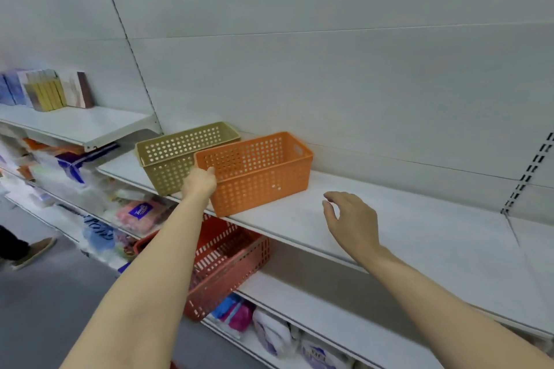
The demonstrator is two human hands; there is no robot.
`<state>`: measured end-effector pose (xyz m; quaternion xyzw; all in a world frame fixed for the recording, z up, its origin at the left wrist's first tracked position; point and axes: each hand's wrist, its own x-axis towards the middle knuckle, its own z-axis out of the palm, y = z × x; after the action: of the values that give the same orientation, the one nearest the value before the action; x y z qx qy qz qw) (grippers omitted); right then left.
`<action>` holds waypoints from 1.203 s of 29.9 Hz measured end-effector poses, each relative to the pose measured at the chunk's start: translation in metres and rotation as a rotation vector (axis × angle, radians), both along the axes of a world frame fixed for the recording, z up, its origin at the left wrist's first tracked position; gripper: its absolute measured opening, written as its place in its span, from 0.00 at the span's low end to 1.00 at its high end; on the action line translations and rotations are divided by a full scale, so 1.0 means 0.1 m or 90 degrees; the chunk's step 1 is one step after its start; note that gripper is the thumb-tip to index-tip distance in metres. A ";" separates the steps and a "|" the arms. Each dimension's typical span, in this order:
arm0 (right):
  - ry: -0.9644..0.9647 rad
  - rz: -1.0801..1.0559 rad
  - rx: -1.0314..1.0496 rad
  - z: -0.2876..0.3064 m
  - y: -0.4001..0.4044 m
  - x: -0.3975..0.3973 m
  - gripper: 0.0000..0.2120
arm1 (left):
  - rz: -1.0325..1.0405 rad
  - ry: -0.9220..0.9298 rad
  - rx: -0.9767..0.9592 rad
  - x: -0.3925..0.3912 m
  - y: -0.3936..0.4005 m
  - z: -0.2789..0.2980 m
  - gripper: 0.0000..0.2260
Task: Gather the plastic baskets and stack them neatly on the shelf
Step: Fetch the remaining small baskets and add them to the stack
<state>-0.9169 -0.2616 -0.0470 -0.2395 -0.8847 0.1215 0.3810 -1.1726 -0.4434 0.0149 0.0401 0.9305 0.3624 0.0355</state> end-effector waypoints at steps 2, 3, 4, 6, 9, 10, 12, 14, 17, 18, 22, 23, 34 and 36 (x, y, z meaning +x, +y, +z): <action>0.004 -0.017 -0.025 0.06 0.01 -0.10 0.09 | -0.002 0.017 -0.008 -0.07 -0.01 -0.09 0.16; 0.014 -0.021 -0.060 0.10 0.04 -0.15 0.10 | 0.001 0.039 -0.014 -0.08 -0.02 -0.12 0.15; 0.035 -0.019 -0.115 0.15 0.07 -0.21 0.12 | -0.002 0.065 -0.010 -0.06 -0.04 -0.15 0.16; 0.090 0.008 -0.259 0.26 0.12 -0.33 0.19 | -0.041 0.135 0.020 -0.03 -0.09 -0.19 0.19; 0.141 0.079 -0.477 0.39 0.19 -0.49 0.31 | -0.103 0.229 0.083 -0.01 -0.18 -0.23 0.22; 0.152 0.093 -0.513 0.39 0.20 -0.54 0.31 | -0.120 0.254 0.102 -0.02 -0.22 -0.24 0.22; 0.174 0.100 -0.517 0.34 0.20 -0.62 0.27 | -0.167 0.286 0.134 -0.04 -0.31 -0.24 0.23; 0.193 0.071 -0.494 0.27 0.16 -0.64 0.24 | -0.200 0.282 0.165 -0.04 -0.37 -0.21 0.23; 0.232 0.014 -0.503 0.21 0.05 -0.57 0.23 | -0.148 0.295 0.175 -0.30 -0.47 -0.17 0.21; 0.237 0.006 -0.502 0.19 0.03 -0.53 0.23 | -0.091 0.295 0.167 -0.49 -0.51 -0.17 0.21; 0.259 -0.009 -0.487 0.18 -0.01 -0.35 0.23 | 0.096 0.158 0.120 -1.43 -0.75 -0.23 0.22; 0.267 -0.012 -0.484 0.18 -0.01 -0.30 0.22 | 0.114 0.100 0.126 -1.63 -0.79 -0.27 0.23; 0.367 -0.111 -0.490 0.08 -0.06 0.26 0.21 | 0.134 -0.029 0.274 -1.85 -0.75 -0.33 0.21; 0.375 -0.128 -0.485 0.07 -0.04 0.36 0.21 | 0.146 0.011 0.262 -1.60 -0.73 -0.29 0.19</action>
<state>-0.8805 -0.2654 -0.0400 -0.4013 -0.6045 0.4620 0.5100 -1.3323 -0.5160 -0.0140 -0.0562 0.8357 0.5458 -0.0228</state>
